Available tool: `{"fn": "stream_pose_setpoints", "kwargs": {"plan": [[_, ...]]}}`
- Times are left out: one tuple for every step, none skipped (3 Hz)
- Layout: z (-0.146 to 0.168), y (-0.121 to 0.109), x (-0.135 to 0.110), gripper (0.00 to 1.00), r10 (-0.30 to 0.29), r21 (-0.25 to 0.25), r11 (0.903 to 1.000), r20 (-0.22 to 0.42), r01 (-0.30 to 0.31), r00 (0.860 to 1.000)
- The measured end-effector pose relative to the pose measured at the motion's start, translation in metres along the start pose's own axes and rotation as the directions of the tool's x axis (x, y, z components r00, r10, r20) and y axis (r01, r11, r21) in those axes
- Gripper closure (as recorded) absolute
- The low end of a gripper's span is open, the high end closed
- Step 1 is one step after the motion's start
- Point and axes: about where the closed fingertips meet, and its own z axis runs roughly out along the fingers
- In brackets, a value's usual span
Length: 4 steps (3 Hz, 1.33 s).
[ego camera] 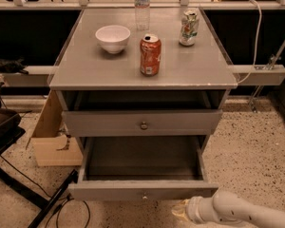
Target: Close middle drawer
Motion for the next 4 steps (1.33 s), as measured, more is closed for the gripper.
{"fn": "stream_pose_setpoints", "kwargs": {"plan": [[0.0,-0.027,-0.015,1.0,-0.025,0.014,0.9996,0.033,0.025,0.999],[0.0,-0.027,-0.016,1.0,-0.028,0.015,0.9995,0.038,0.028,0.999],[0.001,-0.049,-0.028,1.0,-0.046,0.028,0.9987,0.069,0.044,0.997],[0.005,-0.058,-0.041,1.0,-0.057,0.024,0.9982,0.107,0.055,0.993]]}}
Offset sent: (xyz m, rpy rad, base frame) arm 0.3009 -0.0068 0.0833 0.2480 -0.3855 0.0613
